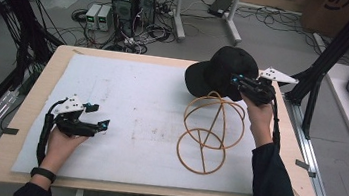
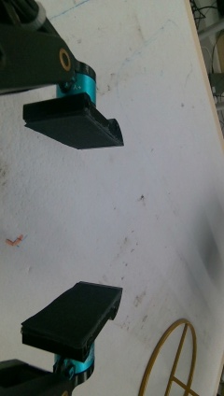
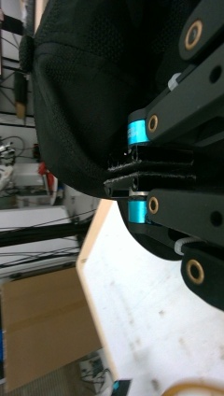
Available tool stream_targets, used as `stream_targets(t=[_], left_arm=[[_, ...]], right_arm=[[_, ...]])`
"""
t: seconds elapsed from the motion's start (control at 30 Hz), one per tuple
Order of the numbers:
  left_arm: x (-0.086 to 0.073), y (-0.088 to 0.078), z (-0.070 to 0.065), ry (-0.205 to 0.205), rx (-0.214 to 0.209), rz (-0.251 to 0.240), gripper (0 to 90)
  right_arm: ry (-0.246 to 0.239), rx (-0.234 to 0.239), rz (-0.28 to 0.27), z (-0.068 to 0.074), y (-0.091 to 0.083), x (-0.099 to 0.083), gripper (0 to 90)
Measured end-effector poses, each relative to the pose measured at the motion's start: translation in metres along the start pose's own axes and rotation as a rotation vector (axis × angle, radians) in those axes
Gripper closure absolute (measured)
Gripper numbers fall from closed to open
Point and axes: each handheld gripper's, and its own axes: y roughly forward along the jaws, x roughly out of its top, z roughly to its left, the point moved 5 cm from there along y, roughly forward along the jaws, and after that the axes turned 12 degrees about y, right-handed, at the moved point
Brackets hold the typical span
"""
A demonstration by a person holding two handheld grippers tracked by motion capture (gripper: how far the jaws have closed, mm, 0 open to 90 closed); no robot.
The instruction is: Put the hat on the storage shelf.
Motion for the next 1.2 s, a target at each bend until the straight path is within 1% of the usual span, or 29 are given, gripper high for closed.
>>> stream_targets(t=[0.03, 0.1, 0.13, 0.17, 0.23, 0.27, 0.3, 0.37, 0.43, 0.47, 0.5, 0.53, 0.6, 0.67, 0.7, 0.73, 0.8, 0.93, 0.97, 1.0, 1.07, 1.1, 1.13, 1.2], left_arm=[[0.000, 0.000, 0.000, 0.000, -0.002, -0.001, 23.2], [0.000, 0.000, 0.000, 0.000, -0.002, -0.003, 23.2], [0.000, 0.000, 0.000, 0.000, -0.002, -0.004, 23.2], [0.000, 0.000, 0.000, 0.001, -0.002, -0.003, 23.2], [0.000, 0.000, 0.000, 0.001, -0.001, -0.004, 23.3], [0.000, 0.000, 0.000, 0.001, -0.001, -0.002, 23.3], [0.000, 0.000, -0.001, -0.001, -0.003, -0.002, 23.2], [0.001, 0.000, -0.001, 0.004, -0.003, 0.000, 23.2], [0.001, 0.000, -0.001, 0.003, -0.003, -0.001, 23.2], [0.001, 0.000, -0.001, 0.001, -0.002, -0.002, 23.2], [0.001, 0.000, -0.001, 0.001, -0.002, -0.003, 23.2], [0.000, 0.000, -0.001, 0.000, -0.002, -0.001, 23.3], [0.000, 0.000, -0.001, 0.001, 0.000, -0.001, 23.2], [0.000, 0.000, 0.000, 0.001, 0.000, -0.001, 23.3], [0.000, 0.000, -0.001, 0.000, -0.002, 0.000, 23.3], [0.000, 0.000, -0.001, 0.000, -0.004, 0.000, 23.2], [0.000, 0.000, -0.001, 0.004, -0.002, 0.002, 23.2], [0.001, 0.001, -0.001, 0.004, 0.001, -0.002, 23.3], [0.000, 0.001, -0.001, 0.006, 0.000, 0.000, 23.3], [0.001, 0.001, -0.001, 0.005, 0.002, -0.001, 23.3], [0.001, 0.001, -0.001, 0.003, 0.001, -0.002, 23.3], [0.001, 0.001, -0.001, 0.004, 0.003, -0.002, 23.3], [0.001, 0.001, -0.001, 0.005, 0.002, -0.002, 23.3], [0.001, 0.001, -0.001, 0.006, 0.003, -0.003, 23.3]], right_arm=[[0.003, 0.010, -0.012, 0.003, -0.003, 0.005, 89.2], [-0.002, 0.012, -0.027, 0.007, -0.008, 0.012, 89.1], [-0.002, 0.012, -0.027, 0.007, -0.008, 0.012, 89.1], [-0.012, 0.011, -0.044, 0.013, -0.013, 0.021, 89.1], [-0.015, 0.011, -0.051, 0.014, -0.015, 0.024, 89.1], [-0.016, 0.012, -0.055, 0.017, -0.017, 0.029, 89.1], [-0.023, 0.010, -0.078, 0.021, -0.022, 0.038, 89.1], [-0.026, 0.006, -0.088, 0.025, -0.025, 0.045, 89.1], [-0.025, 0.009, -0.090, 0.027, -0.026, 0.047, 89.1], [-0.027, 0.007, -0.097, 0.030, -0.028, 0.052, 89.1], [-0.027, 0.007, -0.097, 0.030, -0.028, 0.052, 89.1], [-0.021, 0.009, -0.102, 0.034, -0.031, 0.056, 89.1], [-0.023, 0.010, -0.108, 0.037, -0.033, 0.058, 89.1], [-0.004, 0.014, -0.112, 0.040, -0.036, 0.060, 89.1], [-0.006, 0.016, -0.117, 0.042, -0.038, 0.061, 89.0], [0.005, 0.024, -0.118, 0.044, -0.039, 0.062, 89.1], [0.008, 0.033, -0.123, 0.048, -0.042, 0.064, 89.0], [0.043, 0.058, -0.122, 0.058, -0.048, 0.069, 89.0], [0.043, 0.058, -0.122, 0.058, -0.048, 0.069, 89.0], [0.055, 0.072, -0.126, 0.063, -0.051, 0.072, 89.0], [0.065, 0.080, -0.126, 0.068, -0.054, 0.075, 89.0], [0.065, 0.080, -0.126, 0.068, -0.054, 0.075, 89.0], [0.061, 0.084, -0.126, 0.072, -0.057, 0.076, 89.0], [0.070, 0.103, -0.133, 0.080, -0.062, 0.079, 89.0]])
